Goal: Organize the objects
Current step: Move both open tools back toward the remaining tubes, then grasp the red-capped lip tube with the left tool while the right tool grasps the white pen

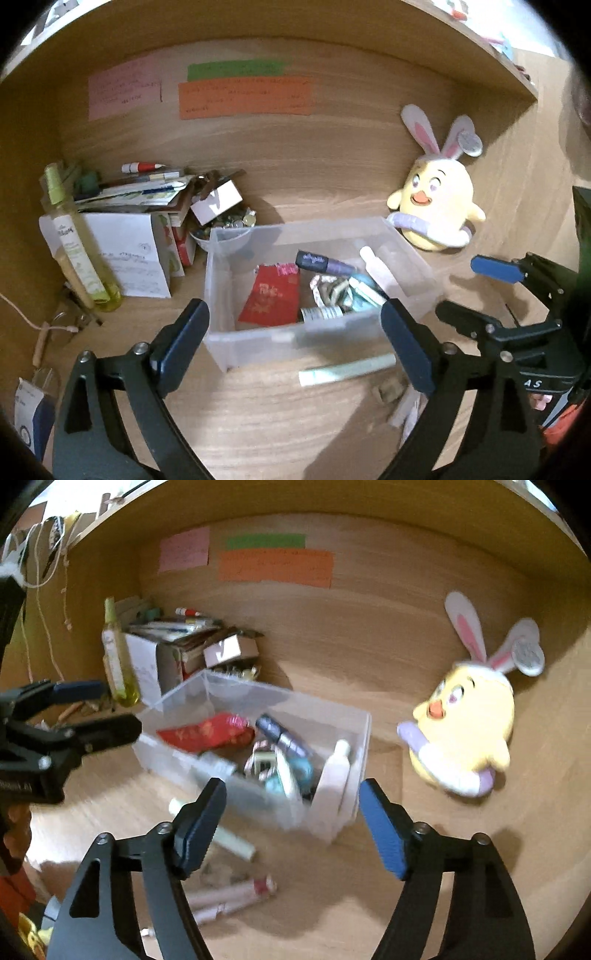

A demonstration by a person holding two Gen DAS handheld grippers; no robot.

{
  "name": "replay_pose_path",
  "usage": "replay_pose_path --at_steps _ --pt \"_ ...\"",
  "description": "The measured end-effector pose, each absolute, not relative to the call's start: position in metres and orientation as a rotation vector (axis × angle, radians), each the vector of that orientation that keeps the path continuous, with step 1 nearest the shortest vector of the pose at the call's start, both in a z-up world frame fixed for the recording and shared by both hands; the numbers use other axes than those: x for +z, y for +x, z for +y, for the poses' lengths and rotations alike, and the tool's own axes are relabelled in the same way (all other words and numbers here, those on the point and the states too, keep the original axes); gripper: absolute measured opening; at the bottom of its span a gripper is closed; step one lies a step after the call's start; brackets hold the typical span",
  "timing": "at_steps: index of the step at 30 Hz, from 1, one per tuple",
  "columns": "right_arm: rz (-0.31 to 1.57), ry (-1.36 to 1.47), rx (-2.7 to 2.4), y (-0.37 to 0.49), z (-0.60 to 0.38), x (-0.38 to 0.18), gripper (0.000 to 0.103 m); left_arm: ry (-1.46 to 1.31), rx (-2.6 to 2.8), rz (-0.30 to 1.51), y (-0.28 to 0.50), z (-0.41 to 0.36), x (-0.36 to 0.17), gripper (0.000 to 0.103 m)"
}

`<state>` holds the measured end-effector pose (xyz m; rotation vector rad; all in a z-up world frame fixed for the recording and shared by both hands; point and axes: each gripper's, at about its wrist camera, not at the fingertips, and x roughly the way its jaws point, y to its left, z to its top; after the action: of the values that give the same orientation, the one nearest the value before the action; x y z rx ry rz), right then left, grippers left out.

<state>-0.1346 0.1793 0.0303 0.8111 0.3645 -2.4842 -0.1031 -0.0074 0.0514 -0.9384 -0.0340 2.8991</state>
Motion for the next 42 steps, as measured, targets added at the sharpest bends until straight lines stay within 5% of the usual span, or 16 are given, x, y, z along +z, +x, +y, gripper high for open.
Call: replay_pose_path --at_steps 15,35,42 --pt "0.240 1.159 -2.289 -0.108 0.189 -0.053 0.072 -1.180 2.767 -0.104 -0.084 -0.001 -0.017 0.096" --pt "0.320 1.191 -2.293 -0.103 0.225 -0.058 0.071 -1.235 2.610 -0.084 -0.085 0.039 -0.036 0.096" --pt "0.214 1.212 -2.380 -0.103 0.262 -0.056 0.072 -1.262 2.461 -0.042 -0.094 0.084 -0.043 0.067"
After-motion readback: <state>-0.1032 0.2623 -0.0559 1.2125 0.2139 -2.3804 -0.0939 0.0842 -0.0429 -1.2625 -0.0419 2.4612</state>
